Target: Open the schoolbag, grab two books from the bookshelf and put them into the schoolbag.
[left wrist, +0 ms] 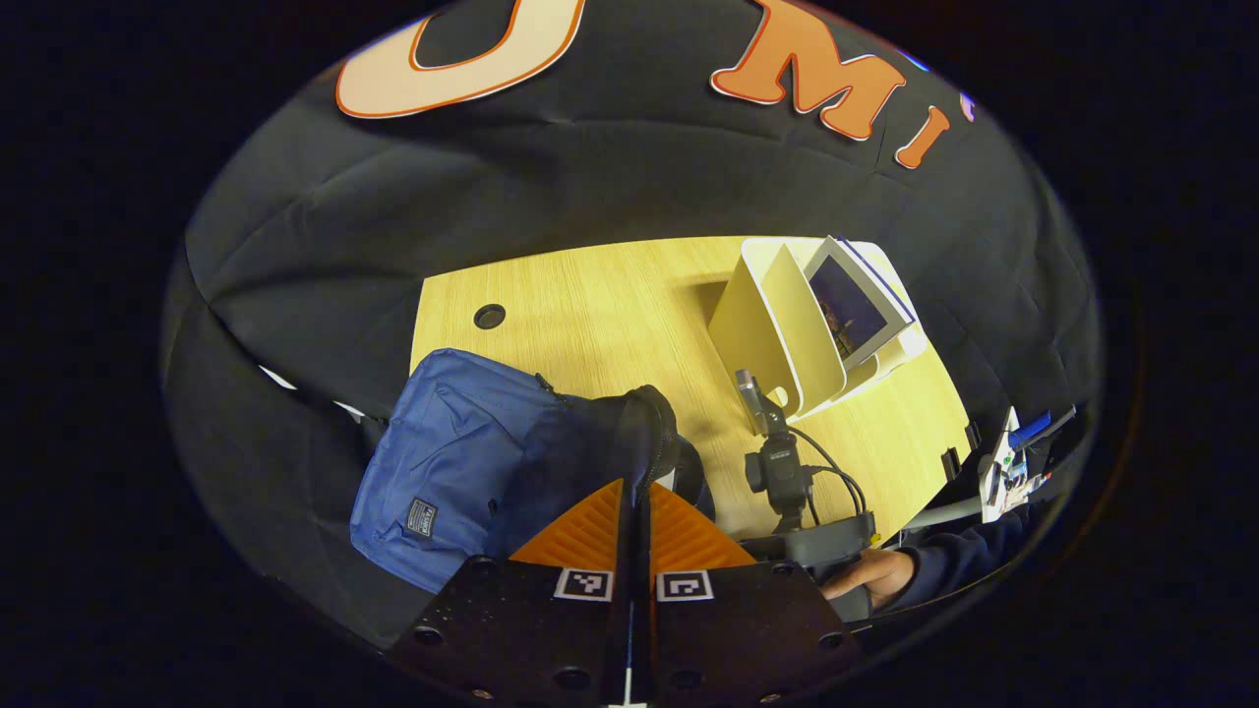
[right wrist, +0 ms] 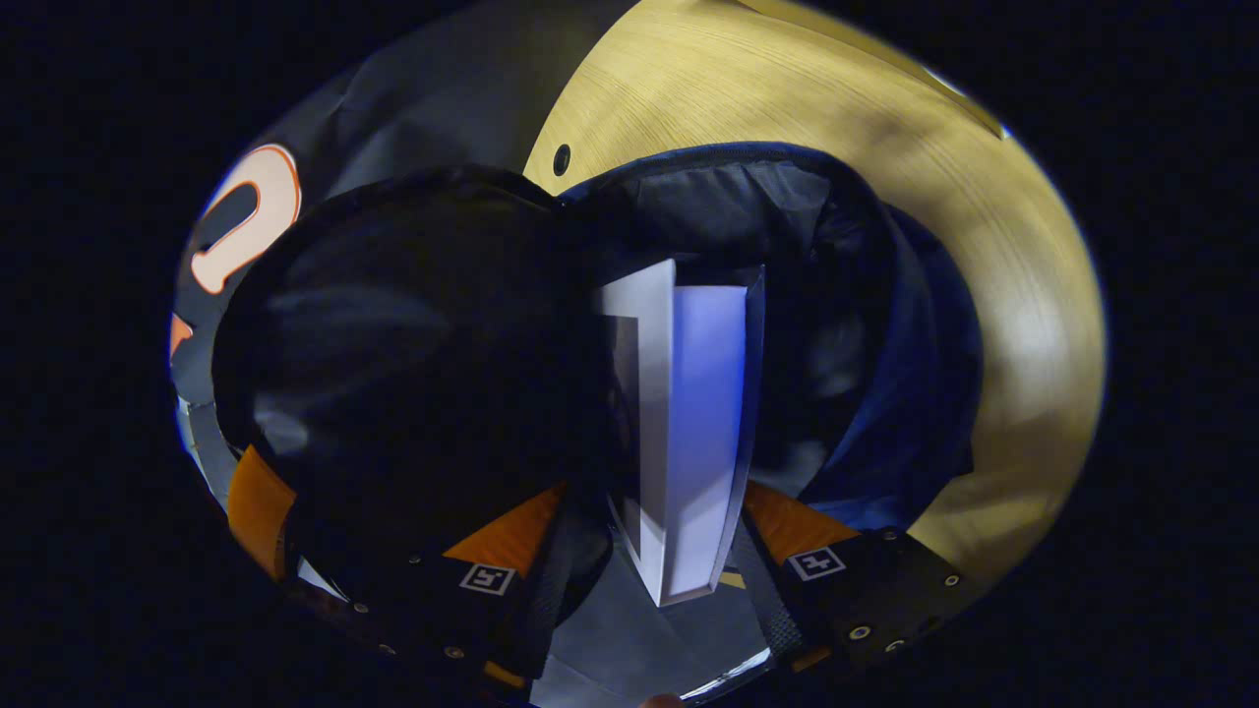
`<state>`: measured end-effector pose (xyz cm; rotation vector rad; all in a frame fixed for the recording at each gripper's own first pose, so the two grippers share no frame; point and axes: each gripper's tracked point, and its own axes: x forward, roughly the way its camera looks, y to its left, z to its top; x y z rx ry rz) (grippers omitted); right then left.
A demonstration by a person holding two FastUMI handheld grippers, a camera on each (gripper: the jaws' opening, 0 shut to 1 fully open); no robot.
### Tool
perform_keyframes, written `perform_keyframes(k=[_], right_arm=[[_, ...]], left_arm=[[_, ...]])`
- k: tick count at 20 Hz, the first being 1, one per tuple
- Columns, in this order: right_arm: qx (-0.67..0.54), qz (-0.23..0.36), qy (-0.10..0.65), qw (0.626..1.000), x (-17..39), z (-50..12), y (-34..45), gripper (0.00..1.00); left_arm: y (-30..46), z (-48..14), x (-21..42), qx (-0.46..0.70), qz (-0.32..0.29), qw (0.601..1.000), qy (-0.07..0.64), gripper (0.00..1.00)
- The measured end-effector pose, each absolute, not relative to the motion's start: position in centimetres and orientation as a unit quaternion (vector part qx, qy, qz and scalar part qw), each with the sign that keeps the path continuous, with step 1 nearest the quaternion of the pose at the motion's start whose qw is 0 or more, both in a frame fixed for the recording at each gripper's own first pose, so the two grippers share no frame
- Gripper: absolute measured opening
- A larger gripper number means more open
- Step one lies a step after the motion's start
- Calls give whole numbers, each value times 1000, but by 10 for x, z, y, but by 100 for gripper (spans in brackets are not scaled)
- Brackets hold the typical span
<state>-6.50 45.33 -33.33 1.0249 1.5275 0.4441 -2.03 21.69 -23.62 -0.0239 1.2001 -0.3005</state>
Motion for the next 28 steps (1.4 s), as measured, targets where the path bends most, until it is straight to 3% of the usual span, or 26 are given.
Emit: perform_keyframes(k=[5, 8, 11, 14, 22, 28], right_arm=[[415, 180, 667, 592, -66, -320, 424, 85], [415, 211, 675, 572, -79, -301, 425, 85], [410, 218, 665, 585, -77, -284, 409, 85], [380, 218, 626, 645, -59, -261, 363, 85], [268, 137, 514, 803, 1, -192, 207, 82], [164, 108, 478, 856, 33, -156, 144, 87]], left_arm=[[214, -237, -19, -11, -137, 815, 562, 2], [212, -239, -18, -9, -136, 816, 562, 2], [212, -240, -20, -11, -131, 816, 563, 2], [209, -240, -21, -12, -128, 818, 561, 2], [200, -242, -23, 0, -125, 818, 561, 2], [202, -236, -23, 13, -118, 822, 556, 2]])
